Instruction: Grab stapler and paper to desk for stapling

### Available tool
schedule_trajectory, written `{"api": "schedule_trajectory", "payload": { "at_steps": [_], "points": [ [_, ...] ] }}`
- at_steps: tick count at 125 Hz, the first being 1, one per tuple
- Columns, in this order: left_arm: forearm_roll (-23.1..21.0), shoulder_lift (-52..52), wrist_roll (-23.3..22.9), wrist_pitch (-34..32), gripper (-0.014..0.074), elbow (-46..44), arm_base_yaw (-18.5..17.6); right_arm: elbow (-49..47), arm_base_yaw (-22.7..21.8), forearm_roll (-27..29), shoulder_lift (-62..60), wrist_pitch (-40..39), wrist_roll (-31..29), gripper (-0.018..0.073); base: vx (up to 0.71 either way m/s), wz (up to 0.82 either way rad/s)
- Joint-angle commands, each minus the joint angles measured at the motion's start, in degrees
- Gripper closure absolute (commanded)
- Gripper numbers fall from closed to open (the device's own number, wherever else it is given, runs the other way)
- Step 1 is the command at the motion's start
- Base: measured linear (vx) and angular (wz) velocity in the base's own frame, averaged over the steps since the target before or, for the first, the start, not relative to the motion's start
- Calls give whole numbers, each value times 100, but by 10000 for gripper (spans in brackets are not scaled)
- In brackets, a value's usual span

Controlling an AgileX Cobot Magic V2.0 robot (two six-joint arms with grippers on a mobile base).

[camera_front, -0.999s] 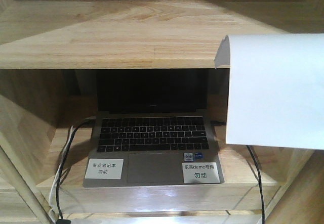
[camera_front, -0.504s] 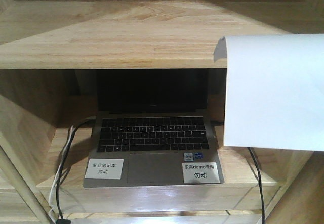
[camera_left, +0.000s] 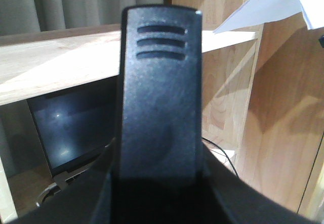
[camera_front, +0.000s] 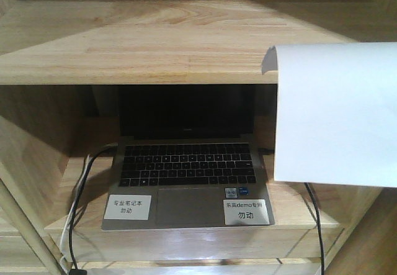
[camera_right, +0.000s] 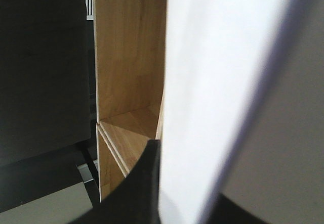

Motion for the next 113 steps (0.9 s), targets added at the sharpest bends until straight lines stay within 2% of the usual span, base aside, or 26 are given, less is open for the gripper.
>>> {"api": "schedule_trajectory", "payload": {
  "at_steps": [1, 113],
  "points": [
    [-89, 102, -10, -661, 603, -133, -37, -175, -39, -9, 48, -212, -40, 566, 0, 0],
    [-89, 102, -10, -661, 603, -133, -37, -175, -39, -9, 48, -212, -40, 566, -1, 4]
  ]
}}
